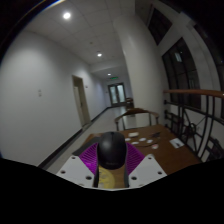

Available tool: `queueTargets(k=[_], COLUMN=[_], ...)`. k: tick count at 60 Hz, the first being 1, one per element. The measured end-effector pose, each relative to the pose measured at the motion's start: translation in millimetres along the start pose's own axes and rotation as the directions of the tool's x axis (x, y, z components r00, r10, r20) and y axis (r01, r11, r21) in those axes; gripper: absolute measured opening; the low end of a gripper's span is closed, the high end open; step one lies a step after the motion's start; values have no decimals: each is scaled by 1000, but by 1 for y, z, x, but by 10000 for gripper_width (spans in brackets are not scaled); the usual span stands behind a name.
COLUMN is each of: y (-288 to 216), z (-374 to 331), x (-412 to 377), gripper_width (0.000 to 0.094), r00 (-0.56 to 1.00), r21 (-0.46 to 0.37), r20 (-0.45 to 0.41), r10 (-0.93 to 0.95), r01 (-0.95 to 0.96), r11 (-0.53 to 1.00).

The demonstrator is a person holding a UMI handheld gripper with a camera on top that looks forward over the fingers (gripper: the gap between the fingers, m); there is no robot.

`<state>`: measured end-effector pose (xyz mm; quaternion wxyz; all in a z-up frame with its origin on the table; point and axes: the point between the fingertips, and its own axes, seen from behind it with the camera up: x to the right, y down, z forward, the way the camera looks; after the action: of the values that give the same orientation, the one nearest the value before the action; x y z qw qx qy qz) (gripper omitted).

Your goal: Arrange mouse

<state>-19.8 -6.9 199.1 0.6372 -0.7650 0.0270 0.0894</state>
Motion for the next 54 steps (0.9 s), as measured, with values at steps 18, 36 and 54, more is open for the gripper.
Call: queueTargets(k=[18, 36, 54], y=[192, 226, 196], z=[60, 64, -3], x=[-100, -95, -87], gripper_width=[334, 498, 844], r00=[994, 980, 967], r21=[-330, -417, -409], r20=[-10, 15, 217], r10=[-105, -198, -134], r01=[96, 186, 215], r11=[939, 889, 887])
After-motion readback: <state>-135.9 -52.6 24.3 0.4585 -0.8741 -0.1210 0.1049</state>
